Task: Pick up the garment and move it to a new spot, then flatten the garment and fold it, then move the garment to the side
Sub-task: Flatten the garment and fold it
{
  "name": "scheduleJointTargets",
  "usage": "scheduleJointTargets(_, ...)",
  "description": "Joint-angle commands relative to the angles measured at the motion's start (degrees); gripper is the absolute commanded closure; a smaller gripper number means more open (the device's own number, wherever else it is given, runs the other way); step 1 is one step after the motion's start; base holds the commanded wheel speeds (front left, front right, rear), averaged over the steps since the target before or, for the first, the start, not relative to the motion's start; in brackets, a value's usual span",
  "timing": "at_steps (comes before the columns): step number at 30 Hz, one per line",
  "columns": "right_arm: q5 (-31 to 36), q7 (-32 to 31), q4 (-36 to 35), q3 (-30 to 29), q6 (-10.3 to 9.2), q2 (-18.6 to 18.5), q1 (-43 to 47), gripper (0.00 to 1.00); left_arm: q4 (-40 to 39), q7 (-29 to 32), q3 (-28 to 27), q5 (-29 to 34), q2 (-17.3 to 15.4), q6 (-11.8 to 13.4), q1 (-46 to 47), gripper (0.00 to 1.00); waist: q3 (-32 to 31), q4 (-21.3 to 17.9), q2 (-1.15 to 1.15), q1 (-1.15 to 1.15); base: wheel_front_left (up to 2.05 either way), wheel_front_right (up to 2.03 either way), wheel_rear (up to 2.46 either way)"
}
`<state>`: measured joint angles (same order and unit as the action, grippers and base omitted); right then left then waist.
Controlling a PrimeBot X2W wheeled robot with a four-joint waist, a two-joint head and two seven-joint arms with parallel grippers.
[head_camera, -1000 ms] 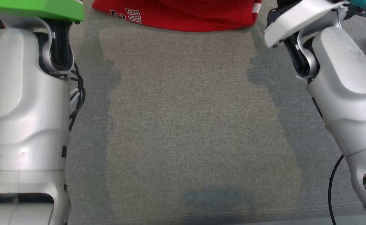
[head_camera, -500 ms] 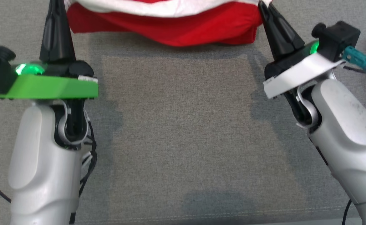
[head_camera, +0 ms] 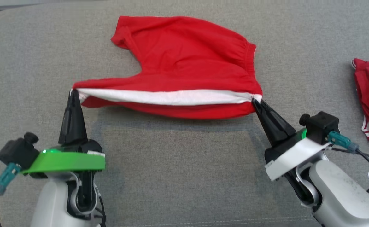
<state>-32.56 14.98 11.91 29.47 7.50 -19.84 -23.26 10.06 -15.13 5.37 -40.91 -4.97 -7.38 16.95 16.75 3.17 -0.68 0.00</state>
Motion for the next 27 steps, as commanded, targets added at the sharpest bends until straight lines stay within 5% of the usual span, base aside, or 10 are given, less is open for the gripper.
scheduleJointTargets(1,-0.2,0.1,-0.4,-0.2,-0.04,-0.3,1.4,1.0,-0.3,0.0,-0.2,-0.7,0.0,-0.2,-1.8,1.0,-2.7,0.2,0.68,0.0,0.0,0.0,0.0)
scheduleJointTargets(14,2.2,0.1,-7.1,-3.2,-0.03,2.0,21.4,1.0,-6.3,0.0,0.0,0.6,0.7,-0.2,-20.5,1.0,-12.5,2.1,0.68,0.0,0.0,0.0,0.0)
scheduleJointTargets(27,1.3,0.1,-11.9,2.1,-0.03,1.3,31.6,1.0,-14.9,0.0,-3.3,1.8,0.5,-0.2,-29.7,1.0,-15.3,-1.0,0.68,0.0,0.0,0.0,0.0)
